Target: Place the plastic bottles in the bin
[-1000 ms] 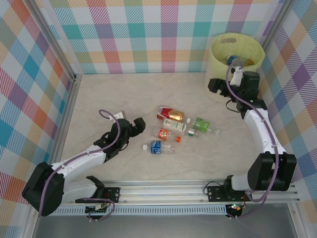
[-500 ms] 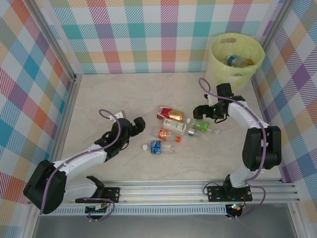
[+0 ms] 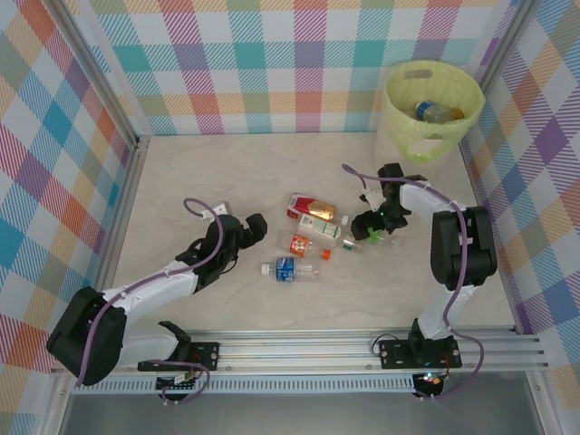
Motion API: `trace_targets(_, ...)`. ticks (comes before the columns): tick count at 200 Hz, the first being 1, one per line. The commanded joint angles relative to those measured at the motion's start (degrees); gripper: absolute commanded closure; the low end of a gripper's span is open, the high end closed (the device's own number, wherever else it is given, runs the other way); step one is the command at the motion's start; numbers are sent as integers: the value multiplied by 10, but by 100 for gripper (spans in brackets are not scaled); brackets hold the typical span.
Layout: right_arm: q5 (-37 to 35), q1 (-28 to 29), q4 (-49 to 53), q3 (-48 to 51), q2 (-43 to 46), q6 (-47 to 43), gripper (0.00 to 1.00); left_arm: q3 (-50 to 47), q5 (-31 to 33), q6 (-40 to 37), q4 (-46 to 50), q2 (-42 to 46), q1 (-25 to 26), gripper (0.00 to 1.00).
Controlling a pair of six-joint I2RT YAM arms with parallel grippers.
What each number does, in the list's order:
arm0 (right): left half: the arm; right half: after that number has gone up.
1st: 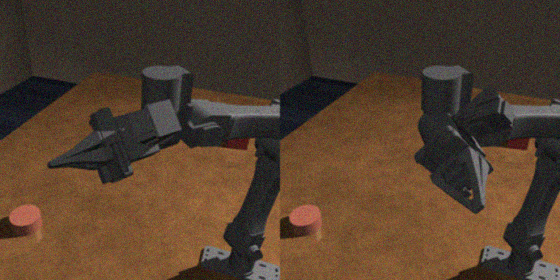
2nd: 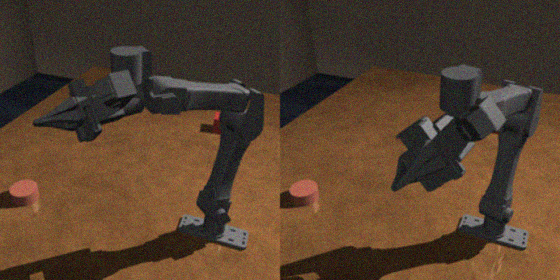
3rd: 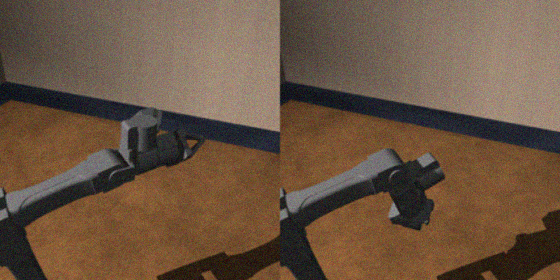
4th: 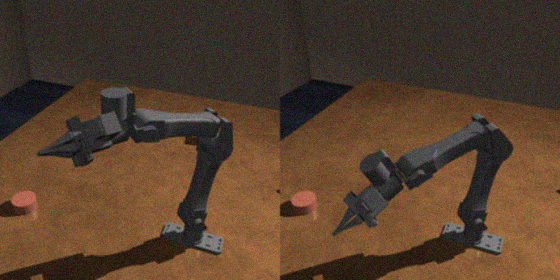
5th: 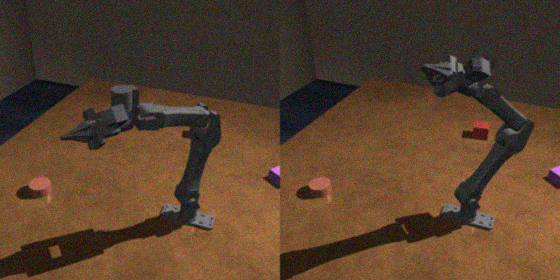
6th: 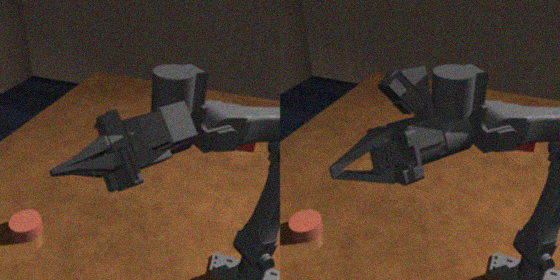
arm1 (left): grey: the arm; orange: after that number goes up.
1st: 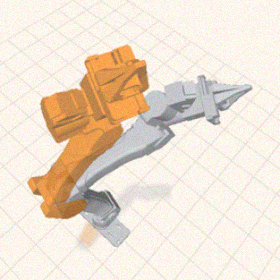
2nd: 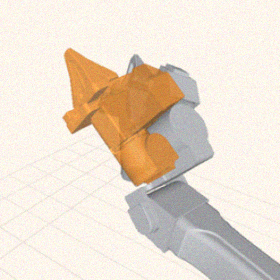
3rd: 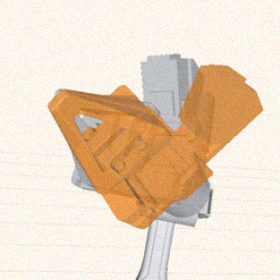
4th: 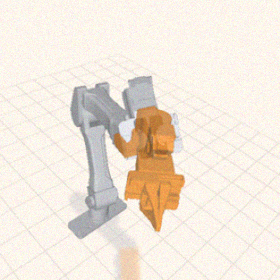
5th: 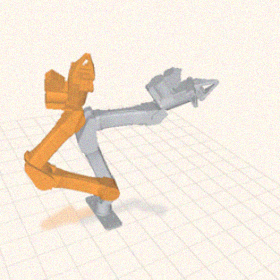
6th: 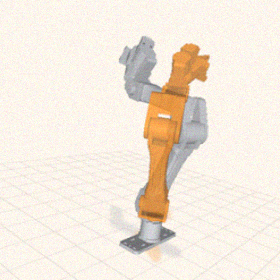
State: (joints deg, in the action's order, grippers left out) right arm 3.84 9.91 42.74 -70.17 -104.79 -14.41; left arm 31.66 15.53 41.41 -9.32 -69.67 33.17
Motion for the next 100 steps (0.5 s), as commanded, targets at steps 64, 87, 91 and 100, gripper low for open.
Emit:
trace_targets(64,-26,5,-47,-35,-49,58,18,18,3,3,-14,-7,-7,0)
trace_targets(87,-74,4,-49,-41,-59,83,33,24,-1,2,-16,-12,-7,0)
trace_targets(91,-75,5,-50,-40,-57,83,34,25,-2,2,-16,-13,-7,0)
trace_targets(100,-73,4,-54,-37,-52,83,37,26,-4,2,-16,-12,-7,0)
